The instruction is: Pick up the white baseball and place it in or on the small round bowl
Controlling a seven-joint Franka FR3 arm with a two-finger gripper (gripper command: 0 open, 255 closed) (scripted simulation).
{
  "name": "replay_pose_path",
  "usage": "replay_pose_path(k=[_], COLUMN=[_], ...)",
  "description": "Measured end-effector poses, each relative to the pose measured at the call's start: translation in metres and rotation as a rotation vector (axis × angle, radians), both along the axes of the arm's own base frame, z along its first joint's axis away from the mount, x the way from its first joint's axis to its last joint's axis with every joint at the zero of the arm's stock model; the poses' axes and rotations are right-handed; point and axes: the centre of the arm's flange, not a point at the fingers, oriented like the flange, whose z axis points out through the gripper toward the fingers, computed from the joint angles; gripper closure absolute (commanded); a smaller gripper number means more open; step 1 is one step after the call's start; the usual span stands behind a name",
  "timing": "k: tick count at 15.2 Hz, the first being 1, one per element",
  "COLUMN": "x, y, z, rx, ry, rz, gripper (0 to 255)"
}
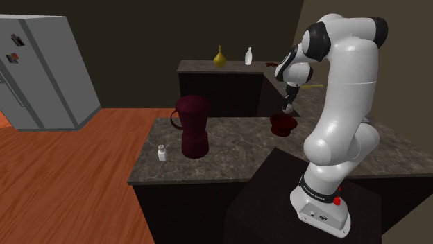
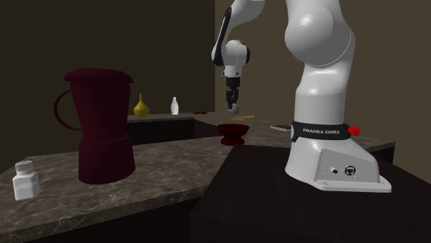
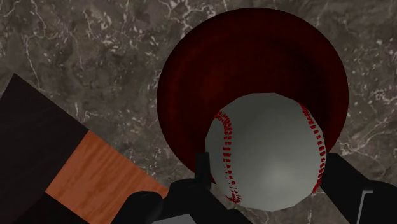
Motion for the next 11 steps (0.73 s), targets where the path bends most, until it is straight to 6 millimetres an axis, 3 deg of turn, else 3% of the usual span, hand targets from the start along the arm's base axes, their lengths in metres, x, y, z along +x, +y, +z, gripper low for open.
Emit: replay_pose_path(k=[11], x=[0.000], y=[-0.002], z=[-0.058], rx=[0.000], ry=[0.000], rz=[0.001], gripper=[255])
